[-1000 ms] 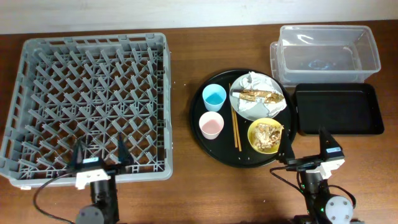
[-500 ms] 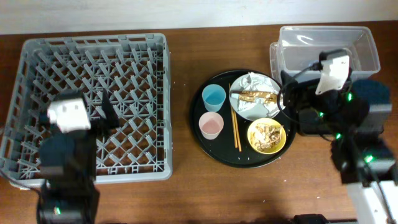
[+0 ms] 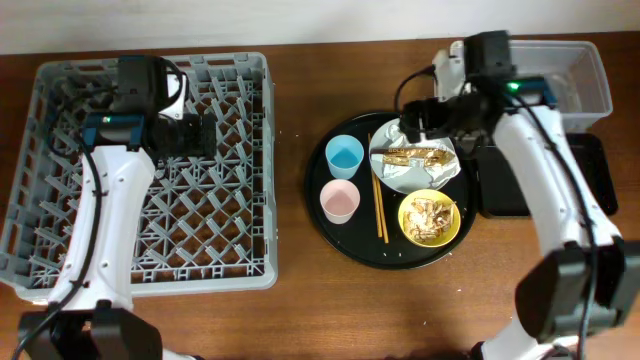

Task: Sort waste into correct bins and load items into the dishwasher rack
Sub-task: 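Move the right gripper to the gold wrapper and tissue on the plate, then carry the wrapper and tissue with the right gripper into the clear bin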

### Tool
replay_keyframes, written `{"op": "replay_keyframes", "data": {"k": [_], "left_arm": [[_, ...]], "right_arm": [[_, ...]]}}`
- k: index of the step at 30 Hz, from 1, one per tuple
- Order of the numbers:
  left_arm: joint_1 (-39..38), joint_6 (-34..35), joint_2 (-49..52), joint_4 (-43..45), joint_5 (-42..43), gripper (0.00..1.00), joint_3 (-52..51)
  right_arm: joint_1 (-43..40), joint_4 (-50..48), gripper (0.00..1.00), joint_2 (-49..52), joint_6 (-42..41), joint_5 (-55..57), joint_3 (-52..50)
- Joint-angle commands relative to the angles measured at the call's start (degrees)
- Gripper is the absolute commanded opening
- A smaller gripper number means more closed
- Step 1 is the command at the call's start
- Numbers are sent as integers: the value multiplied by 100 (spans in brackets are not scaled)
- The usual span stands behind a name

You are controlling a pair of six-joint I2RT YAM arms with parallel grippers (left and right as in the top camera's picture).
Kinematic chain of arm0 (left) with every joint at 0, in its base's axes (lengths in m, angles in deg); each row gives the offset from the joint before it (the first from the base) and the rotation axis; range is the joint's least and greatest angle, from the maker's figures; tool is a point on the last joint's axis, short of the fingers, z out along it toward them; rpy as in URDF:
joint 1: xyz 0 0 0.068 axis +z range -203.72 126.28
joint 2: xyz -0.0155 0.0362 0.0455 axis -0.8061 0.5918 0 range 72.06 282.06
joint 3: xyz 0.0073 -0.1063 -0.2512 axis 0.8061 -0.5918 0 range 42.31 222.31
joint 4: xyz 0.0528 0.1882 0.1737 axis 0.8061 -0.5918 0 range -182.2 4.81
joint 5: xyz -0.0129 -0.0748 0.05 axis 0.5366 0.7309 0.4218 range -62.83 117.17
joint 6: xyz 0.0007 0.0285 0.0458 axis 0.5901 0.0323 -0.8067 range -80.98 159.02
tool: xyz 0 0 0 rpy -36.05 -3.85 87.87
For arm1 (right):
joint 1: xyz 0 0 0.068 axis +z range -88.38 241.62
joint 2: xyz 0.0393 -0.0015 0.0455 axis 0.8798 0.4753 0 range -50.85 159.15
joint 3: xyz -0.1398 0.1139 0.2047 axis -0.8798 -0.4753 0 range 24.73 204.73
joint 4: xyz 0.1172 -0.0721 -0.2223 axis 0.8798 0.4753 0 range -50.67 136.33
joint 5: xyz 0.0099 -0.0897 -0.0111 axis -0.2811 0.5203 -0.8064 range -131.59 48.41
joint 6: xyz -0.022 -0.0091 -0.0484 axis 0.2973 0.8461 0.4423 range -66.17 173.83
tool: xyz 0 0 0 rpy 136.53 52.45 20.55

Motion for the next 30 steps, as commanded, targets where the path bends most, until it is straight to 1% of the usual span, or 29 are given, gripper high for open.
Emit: {"op": "replay_keyframes", "data": {"k": [1,3,6,10,12,15,16,17,18,19,20,22,23,25,26,27,28,29,30], "left_arm": [[-2,-61,111,-22,173,100,118],[-2,-61,114,-22,173,100,118],[-2,-61,114,-22,170,100,118],[-2,-61,114,-22,170,100,118],[-2,-61,111,-22,170,100,118],[-2,-61,114,-22,170,99,118],[-2,-61,111,-22,170,100,118],[-2,-61,114,-22,170,100,118],[-2,-61,114,-22,170,100,118],[-2,-61,111,-22,170,100,118],[-2,-61,111,-22,170,99,118],[-2,-61,114,-24,170,100,118],[-2,-61,114,-22,170,100,118],[-2,-61,111,-22,173,100,118],[-2,-61,114,-22,170,100,118],[-2,-61,114,-24,170,100,118],[-2,-61,114,-22,170,100,118],[-2,-61,111,-22,170,100,118],[-2,-61,111,-22,170,100,118]], "right_arm": [[433,-72,99,356,-136,1379,74],[568,-109,99,664,177,1464,74],[575,-142,99,1080,299,1460,74],[573,-343,99,1467,306,1462,48],[568,-455,99,1943,304,1453,48],[566,-501,98,2199,306,1440,24],[568,-518,95,2299,304,1438,9],[568,-518,89,2400,304,1434,-11],[570,-516,61,2461,302,1423,-28],[577,-520,36,2461,304,1421,-26],[579,-494,4,2446,302,1419,4],[579,-227,4,2415,52,1414,247],[579,151,4,2310,0,1325,647],[577,981,4,2037,-155,1246,1733],[557,1550,4,1971,-284,1309,2627],[492,1882,4,1971,-378,1351,3239],[376,2059,4,1971,-629,1523,3786],[109,2035,4,1971,-1086,1893,4297],[-136,1781,4,1971,-1491,2190,4376]]}}
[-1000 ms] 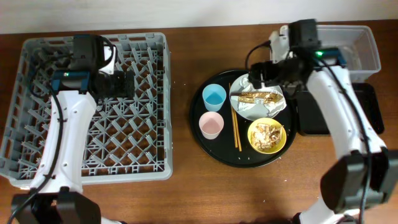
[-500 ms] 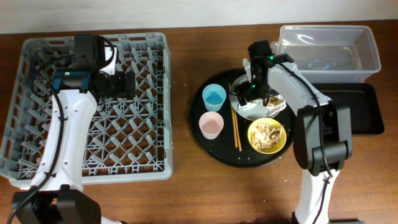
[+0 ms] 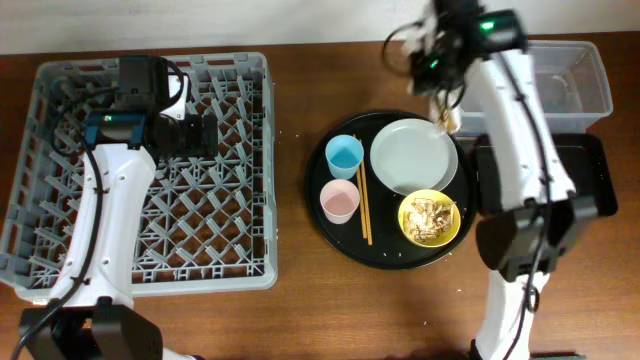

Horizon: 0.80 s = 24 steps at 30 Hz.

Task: Sort waste into correct bins and load items into the dishwasher rack
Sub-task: 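Carry the wrapper and tissue with the right gripper into the clear bin, then grasp the yellow bowl of peanut shells with the right gripper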

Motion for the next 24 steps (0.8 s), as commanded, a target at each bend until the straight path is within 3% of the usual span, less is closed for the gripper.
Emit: {"op": "replay_keyframes", "data": {"k": [1,7,8,10,11,13,15,17,22,24], "left_arm": [[-2,-63,39,4,61,99,105],[-2,-63,42,4,61,100,105],[-2,-66,42,4,61,99,105],[-2,-63,39,7,61,100,105],[-2,-63,39,7,63,100,105],[-2,-63,42,4,61,100,105],[-2,-63,39,7,61,99,105],[-2,-63,42,4,61,100,105],[-2,-63,42,7,61,99,105],[-2,-63,39,4,61,100,105]], "right_arm": [[-802,-579,4,-15,-1445,986,192],[-1882,-2459,4,756,-3252,1316,-765],[-1880,-2695,16,931,-3250,1296,-863],[-1869,-2824,92,994,-3250,1296,-857],[-1878,-2820,98,874,-3246,1290,-855],[-1893,-2721,98,422,-2804,785,-782],[-1897,-1794,98,-706,-1585,-1241,-595],[-1869,-798,99,-1488,-752,-2378,-595],[-1655,1910,86,-2511,-586,-1967,-597],[-1134,2269,80,-2549,-610,-1550,-957]]}}
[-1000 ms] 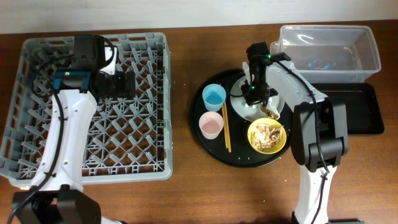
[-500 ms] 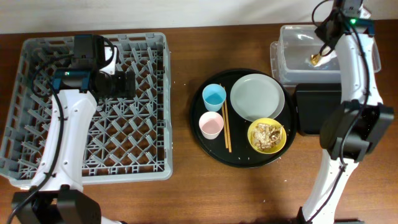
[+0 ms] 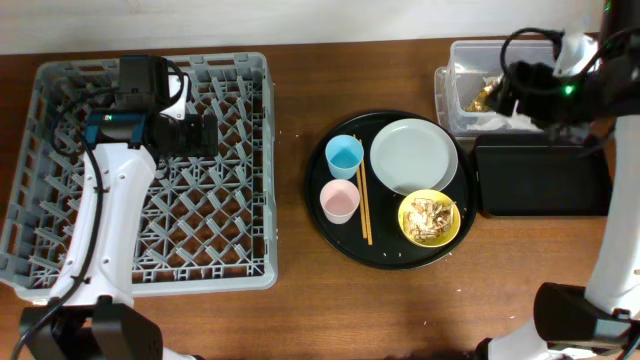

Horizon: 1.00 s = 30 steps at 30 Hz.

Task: Sort waste into correct bins and load items into the dishwasher rack
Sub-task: 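Grasp the yellow bowl of peanut shells with the right gripper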

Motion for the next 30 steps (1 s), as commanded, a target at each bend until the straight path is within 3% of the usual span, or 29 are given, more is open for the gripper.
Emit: {"op": "replay_keyframes", "data": {"k": [1,3,6,8,10,12,15,24,26,28,30], "left_arm": [[-2,-63,20,2,63,100,94],[-2,-66,22,2,61,100,94],[-2,-63,22,0,61,100,94],[-2,-63,20,2,61,100,94],[-2,-63,22,2,61,100,94],[-2,-66,22,0,61,99,94],[-2,-63,20,2,63,99,94],[-2,-63,20,0,61,100,94],[-2,-63,20,0,61,100,94],[-2,-63,22,2,61,100,94],[-2,-63,22,2,61,100,94]], "right_arm": [[723,83,80,-210,2,511,-568],[1423,-374,80,-208,-278,979,-1886],[2031,-1843,80,-208,-339,973,-3729],[2448,-3112,66,-205,-428,975,-5066],[2736,-3659,59,-87,-612,1132,-5764],[2865,-3694,58,55,-643,1432,-5897],[2907,-3832,47,229,-730,1858,-5995],[2907,-4234,44,267,-726,1853,-6446],[2907,-4325,29,267,-728,1856,-6561],[2905,-4319,4,264,-726,1871,-6555],[2900,-4170,4,264,-726,1862,-6419]]}}
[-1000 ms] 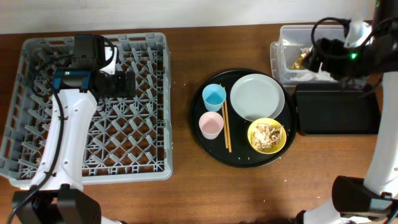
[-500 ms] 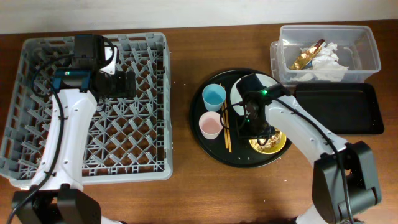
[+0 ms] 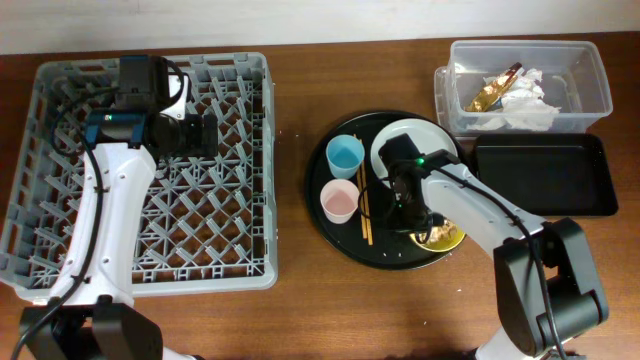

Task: Sort waste into correct bins and load items into the dishwasher rack
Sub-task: 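Grasp the yellow bowl of peanut shells with the right gripper, then tip the yellow bowl over the black tray to dump the shells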

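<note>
A round black tray (image 3: pixel 330 235) carries a blue cup (image 3: pixel 344 155), a pink cup (image 3: pixel 339 201), wooden chopsticks (image 3: pixel 364 220), a bare white plate (image 3: pixel 440 150) and a yellow bowl of food scraps (image 3: pixel 442 236). My right gripper (image 3: pixel 404 205) hangs over the tray between chopsticks, plate and bowl; its fingers are hidden under the wrist. My left gripper (image 3: pixel 205 135) hovers open over the grey dishwasher rack (image 3: pixel 60 240), holding nothing. The clear bin (image 3: pixel 590 85) holds a gold wrapper (image 3: pixel 492 90) and crumpled white paper (image 3: pixel 525 105).
A black rectangular bin (image 3: pixel 545 175) sits right of the tray, in front of the clear bin. The rack fills the table's left side. Brown tabletop shows between rack and tray and along the front edge.
My right arm was over the clear bin at the back right and is now down over the round tray. The wrapper and paper lie in the bin. The left arm has not moved.
My right gripper was at the plate, which held a gold wrapper and crumpled paper. Then the plate was bare and the gripper was raised behind the tray. Then it was over the clear bin. Now the waste lies in the bin and the gripper is over the tray.
</note>
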### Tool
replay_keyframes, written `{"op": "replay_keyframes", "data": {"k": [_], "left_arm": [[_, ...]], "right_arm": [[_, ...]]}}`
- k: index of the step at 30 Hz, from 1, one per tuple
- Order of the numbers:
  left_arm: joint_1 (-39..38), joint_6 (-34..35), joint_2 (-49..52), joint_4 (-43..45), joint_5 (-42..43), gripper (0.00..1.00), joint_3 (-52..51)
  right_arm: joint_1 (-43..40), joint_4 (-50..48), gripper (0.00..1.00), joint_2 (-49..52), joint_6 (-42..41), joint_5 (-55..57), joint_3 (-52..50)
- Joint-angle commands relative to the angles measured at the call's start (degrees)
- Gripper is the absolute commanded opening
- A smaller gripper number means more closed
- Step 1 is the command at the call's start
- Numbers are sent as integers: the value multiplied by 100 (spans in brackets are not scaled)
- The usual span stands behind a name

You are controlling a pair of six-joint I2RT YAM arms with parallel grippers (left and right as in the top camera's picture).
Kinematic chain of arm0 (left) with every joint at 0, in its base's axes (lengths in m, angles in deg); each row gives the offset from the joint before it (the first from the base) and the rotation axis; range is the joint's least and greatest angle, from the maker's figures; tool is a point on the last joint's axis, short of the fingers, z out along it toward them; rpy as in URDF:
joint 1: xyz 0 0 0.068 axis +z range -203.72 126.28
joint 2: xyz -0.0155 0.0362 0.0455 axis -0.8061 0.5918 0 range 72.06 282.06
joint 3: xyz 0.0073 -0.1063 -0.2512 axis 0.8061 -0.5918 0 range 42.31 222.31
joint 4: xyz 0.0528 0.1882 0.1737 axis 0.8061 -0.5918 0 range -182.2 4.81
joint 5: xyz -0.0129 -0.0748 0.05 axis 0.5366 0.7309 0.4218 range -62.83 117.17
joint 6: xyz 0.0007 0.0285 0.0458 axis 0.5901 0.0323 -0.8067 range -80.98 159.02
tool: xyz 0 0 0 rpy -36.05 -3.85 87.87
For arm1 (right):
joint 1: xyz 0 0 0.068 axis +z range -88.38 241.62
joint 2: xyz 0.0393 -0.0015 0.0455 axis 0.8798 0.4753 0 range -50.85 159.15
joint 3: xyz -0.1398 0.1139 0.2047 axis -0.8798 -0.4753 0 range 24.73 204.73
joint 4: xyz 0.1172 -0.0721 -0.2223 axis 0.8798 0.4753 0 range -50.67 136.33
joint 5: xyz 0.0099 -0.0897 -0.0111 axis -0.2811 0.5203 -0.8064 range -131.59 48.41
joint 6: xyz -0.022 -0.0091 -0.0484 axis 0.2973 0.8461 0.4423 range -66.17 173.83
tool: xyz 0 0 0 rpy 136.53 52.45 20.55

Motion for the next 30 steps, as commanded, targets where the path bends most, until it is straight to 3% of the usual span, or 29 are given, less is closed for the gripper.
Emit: {"op": "replay_keyframes", "data": {"k": [1,4,7,9,14,16,21,26,30], "left_arm": [[-2,-63,15,7,61,100,90],[-2,-63,15,7,61,100,90],[-2,-63,13,9,61,100,90],[-2,-63,13,7,61,100,90],[-2,-63,15,9,61,100,90],[-2,-66,13,9,61,100,90],[-2,-63,13,9,61,100,90],[-2,-63,15,7,61,100,90],[-2,-63,15,9,61,99,90]], "right_arm": [[31,289,4,15,-55,-13,216],[26,1224,4,-120,42,-17,1303],[-435,1917,4,-387,863,-1189,2461],[-1421,1969,4,-627,1287,-1860,2583],[-4085,1978,4,-592,3493,-4439,2568],[-4798,1729,4,-492,4028,-5331,2448],[-5851,-177,4,306,4028,-6800,1475],[-6443,-232,4,1447,4260,-9058,1443],[-6513,52,4,1445,2166,-9108,1445]]}}
